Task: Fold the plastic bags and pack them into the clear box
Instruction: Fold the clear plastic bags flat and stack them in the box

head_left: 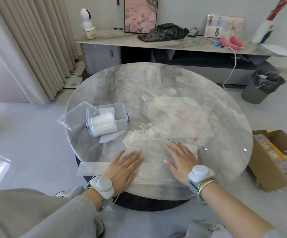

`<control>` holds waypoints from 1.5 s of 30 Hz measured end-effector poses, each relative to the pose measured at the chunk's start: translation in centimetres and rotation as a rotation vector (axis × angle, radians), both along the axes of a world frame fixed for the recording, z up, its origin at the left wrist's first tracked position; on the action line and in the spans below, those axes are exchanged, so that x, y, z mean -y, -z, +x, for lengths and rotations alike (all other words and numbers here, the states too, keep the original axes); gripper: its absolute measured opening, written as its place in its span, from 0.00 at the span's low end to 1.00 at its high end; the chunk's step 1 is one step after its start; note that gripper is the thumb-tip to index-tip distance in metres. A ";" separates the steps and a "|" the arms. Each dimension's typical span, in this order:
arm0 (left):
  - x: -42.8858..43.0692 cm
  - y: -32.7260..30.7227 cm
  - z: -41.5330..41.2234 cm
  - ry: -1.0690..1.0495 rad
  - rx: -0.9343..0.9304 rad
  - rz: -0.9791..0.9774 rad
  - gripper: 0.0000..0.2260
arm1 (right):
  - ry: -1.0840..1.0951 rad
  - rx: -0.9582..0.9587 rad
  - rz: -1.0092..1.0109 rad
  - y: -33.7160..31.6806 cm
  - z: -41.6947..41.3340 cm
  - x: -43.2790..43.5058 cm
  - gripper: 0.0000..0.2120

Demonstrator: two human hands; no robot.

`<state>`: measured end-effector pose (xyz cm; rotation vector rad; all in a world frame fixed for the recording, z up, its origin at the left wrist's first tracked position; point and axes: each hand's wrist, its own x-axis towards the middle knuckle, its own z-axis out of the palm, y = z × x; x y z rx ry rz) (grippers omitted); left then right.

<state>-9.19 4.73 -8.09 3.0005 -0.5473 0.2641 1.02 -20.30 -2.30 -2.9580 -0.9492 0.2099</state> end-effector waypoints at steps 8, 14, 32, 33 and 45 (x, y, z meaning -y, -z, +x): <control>0.0 0.2 0.4 -0.020 -0.012 0.068 0.25 | 0.183 0.052 -0.060 3.9 -5.6 2.9 0.34; 0.2 0.2 0.6 -0.019 -0.002 0.079 0.25 | 0.229 0.123 -0.013 5.0 -7.3 3.9 0.32; 0.0 1.2 0.7 -0.047 -0.018 -0.022 0.26 | 0.249 0.097 0.081 6.2 -10.6 3.4 0.38; 0.0 1.3 0.7 -0.049 -0.020 -0.016 0.26 | 0.246 0.102 0.080 6.4 -10.6 3.5 0.38; -0.1 1.4 0.7 -0.051 -0.019 -0.010 0.26 | 0.268 0.134 0.114 6.2 -10.4 2.8 0.36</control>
